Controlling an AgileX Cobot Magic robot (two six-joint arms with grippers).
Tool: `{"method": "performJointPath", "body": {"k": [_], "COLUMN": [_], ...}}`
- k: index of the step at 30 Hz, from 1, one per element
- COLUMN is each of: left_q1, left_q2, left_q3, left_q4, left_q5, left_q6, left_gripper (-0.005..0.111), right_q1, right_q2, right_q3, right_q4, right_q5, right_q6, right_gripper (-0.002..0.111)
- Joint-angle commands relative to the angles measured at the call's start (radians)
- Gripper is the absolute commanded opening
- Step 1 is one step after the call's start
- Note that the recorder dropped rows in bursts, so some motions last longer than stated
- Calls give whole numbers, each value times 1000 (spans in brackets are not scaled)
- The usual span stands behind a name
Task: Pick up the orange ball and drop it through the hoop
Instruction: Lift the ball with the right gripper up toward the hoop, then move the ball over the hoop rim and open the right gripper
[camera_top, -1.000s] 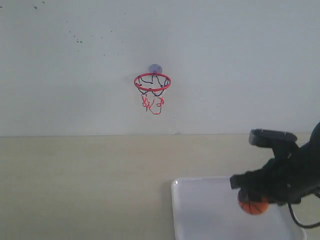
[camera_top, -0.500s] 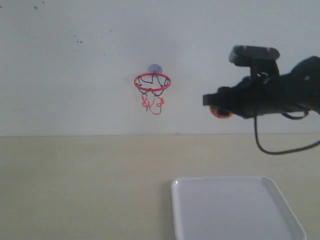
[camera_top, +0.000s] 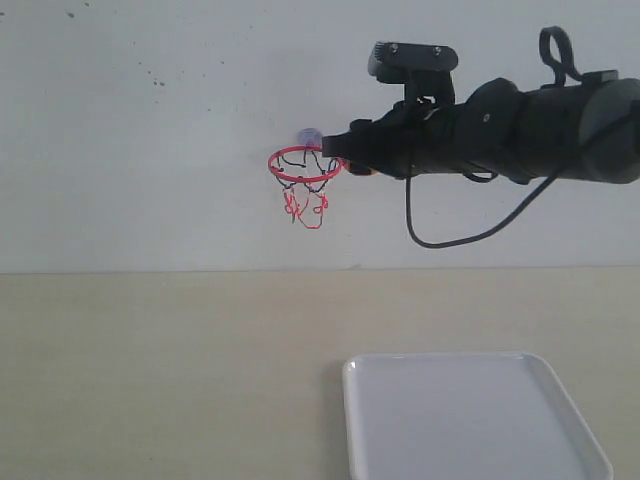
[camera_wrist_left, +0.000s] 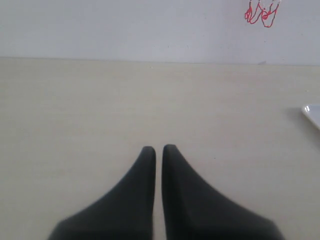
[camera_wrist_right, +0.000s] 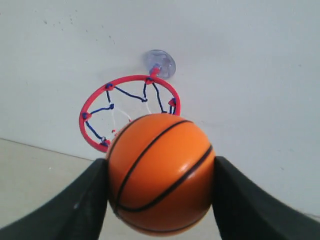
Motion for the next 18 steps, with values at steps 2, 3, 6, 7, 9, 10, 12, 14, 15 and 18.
{"method": "performJointPath", "body": {"k": [2,3,6,7,9,10,12,14,15,18], "left_q1": [-7,-7,-7,-7,-7,-7,-7,-7,-7,-7], "left_q2": [-2,-2,-2,-2,-2,-2,-2,-2,-2,-2], "left_q3": [3,3,3,3,3,3,3,3,3,3], "left_q4": [4,4,4,4,4,4,4,4,4,4], "left_q5": [-7,-7,-7,-7,-7,-7,-7,-7,-7,-7], "left_q6": [2,2,2,2,2,2,2,2,2,2], "left_gripper": [4,4,4,4,4,4,4,4,4,4], "right_q1": [0,0,1,1,10,22,37,56,66,78], "right_q2": [44,52,68,75,77,77,77,77,77,77], "right_q3": [-93,-106,-131,-136,-146,-146,-146,-146,-146,-146], "right_q4": [2,2,2,2,2,2,2,0,0,0], "right_q5": [-23,-23,-18,-16,-35,-51,-75,-102,-117,-156], "right_q6": [13,21,23,23,25,25,17,7,0,-3], "right_gripper": [0,0,0,0,0,0,0,0,0,0]}}
